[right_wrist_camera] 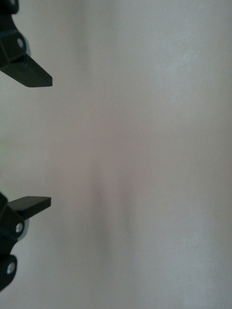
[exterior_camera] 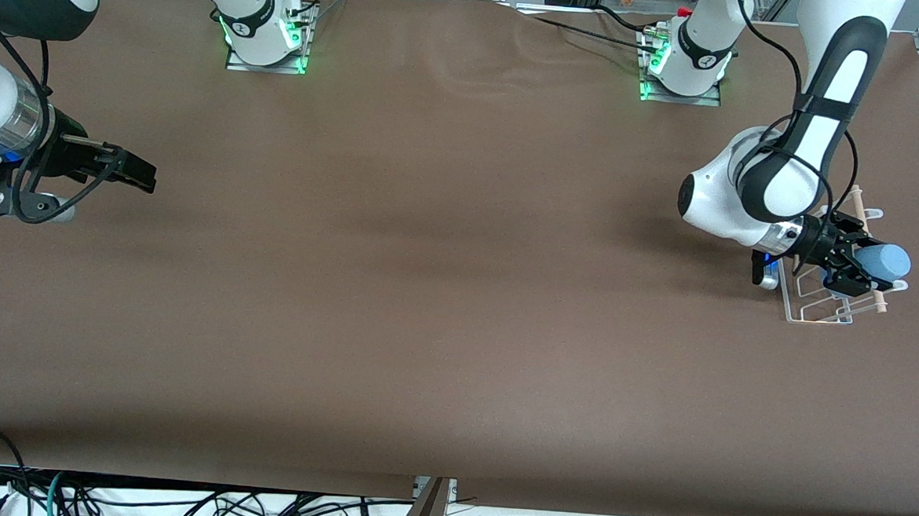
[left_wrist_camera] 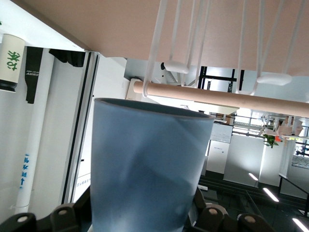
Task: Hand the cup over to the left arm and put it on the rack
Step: 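Lower the cup onto the rack's wire prongs with the left gripper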
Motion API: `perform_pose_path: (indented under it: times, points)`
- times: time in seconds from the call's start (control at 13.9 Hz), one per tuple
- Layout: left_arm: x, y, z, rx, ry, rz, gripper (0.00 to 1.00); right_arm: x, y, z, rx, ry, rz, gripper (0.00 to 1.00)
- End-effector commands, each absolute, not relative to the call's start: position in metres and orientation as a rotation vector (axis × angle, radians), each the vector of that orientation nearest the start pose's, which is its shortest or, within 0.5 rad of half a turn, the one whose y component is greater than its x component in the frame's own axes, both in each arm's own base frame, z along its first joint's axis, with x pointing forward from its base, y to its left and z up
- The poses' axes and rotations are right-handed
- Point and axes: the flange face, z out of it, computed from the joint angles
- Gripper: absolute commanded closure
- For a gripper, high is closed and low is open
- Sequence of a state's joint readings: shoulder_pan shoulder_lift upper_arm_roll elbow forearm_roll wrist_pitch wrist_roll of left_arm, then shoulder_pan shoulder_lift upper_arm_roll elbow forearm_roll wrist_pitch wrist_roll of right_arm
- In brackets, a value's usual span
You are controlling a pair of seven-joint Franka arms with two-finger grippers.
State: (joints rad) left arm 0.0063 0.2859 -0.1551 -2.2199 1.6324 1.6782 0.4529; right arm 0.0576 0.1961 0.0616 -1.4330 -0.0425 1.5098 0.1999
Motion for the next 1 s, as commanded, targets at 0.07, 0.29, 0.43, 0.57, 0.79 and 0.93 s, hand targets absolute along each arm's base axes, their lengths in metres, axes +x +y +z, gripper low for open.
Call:
perform_pose_path:
  times: [0.07, 0.29, 0.43, 0.57, 0.79, 0.93]
  points:
    - [0.529, 0.024, 0.259, -1.144, 1.257, 0.797, 0.93, 0.588, 0.058, 0.572, -3.147, 0.169, 0.206, 0.0]
    - [0.529, 0.035, 0.251, -1.142, 1.238, 0.783, 0.93, 0.59, 0.051, 0.571, -3.153, 0.092, 0.205, 0.0]
    - [0.528, 0.038, 0.244, -1.126, 1.244, 0.781, 0.93, 0.59, 0.05, 0.57, -3.157, 0.085, 0.207, 0.0]
    - [0.526, 0.038, 0.238, -1.123, 1.254, 0.789, 0.93, 0.592, 0.051, 0.569, -3.159, 0.078, 0.207, 0.0]
    - [0.521, 0.038, 0.228, -1.112, 1.264, 0.789, 0.93, 0.592, 0.05, 0.57, -3.16, 0.08, 0.205, 0.0]
    - [0.522, 0.044, 0.228, -1.1, 1.26, 0.786, 0.93, 0.593, 0.05, 0.569, -3.16, 0.083, 0.205, 0.0]
